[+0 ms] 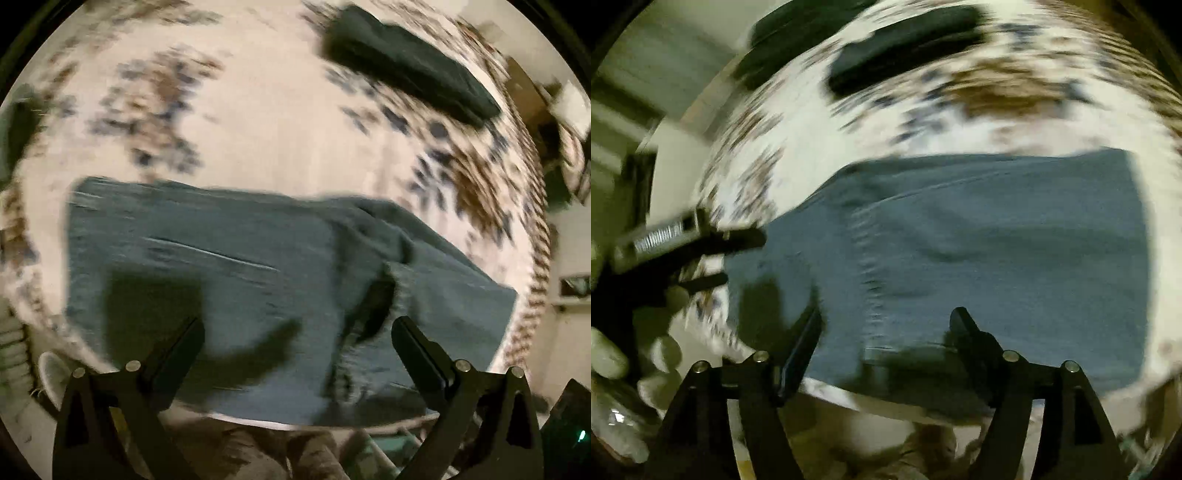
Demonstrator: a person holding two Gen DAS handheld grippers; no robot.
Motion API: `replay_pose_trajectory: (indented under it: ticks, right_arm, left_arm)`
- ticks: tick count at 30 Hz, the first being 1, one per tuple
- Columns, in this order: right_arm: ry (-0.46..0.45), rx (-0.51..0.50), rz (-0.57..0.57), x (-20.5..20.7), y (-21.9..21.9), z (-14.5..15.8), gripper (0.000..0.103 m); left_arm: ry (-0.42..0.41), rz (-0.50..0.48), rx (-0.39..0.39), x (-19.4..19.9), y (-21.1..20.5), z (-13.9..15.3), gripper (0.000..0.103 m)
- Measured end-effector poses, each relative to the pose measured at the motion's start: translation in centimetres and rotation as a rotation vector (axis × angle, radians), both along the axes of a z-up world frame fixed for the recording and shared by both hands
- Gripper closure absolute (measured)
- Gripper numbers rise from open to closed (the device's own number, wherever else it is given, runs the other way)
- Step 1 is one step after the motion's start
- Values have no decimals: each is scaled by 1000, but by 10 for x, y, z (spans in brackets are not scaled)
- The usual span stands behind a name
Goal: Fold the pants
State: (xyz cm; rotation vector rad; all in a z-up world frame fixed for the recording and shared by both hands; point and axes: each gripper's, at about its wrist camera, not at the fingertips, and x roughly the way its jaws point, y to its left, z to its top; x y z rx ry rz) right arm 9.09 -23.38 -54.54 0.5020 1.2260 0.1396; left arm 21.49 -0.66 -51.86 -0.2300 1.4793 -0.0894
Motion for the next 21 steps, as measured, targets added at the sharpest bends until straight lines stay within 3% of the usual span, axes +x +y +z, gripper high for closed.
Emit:
replay_pose_trajectory:
  ticks: [2,5,6,8,9,11,12,16,21]
  right_arm:
    - [37,-22,-82,-8,-30,-4,27]
    - [105,-47,-189,-22,-69,-20,27]
    - [127,-44,-218,-27,-80,-25,27]
    - [145,-45,-267,-33,-97,-32,27]
    - [153,-44,-280,-35,-103,-36,27]
    - [161,-49,-300,-32,-117,-40,27]
    - [161,-48,-305,-37,-120,-43,27]
    - [165,-33,-309,-24,-116,-45,27]
    - [170,-46,-262,-20,-105,-46,27]
  left_arm:
    - [37,-40,-26,1,-22,-19,0]
    - [78,-115,15,1,-57,-51,1]
    - [93,-145,39,1,-68,-66,8]
    - [136,-159,77,0,-78,-85,29]
    - [138,-161,75,-1,-80,-92,48]
    - [88,-161,84,-7,-81,-86,72]
    - [68,-166,69,-10,-81,-79,95]
    - [37,-128,3,-23,-66,-48,99]
    - [29,-91,0,-31,-51,-31,103]
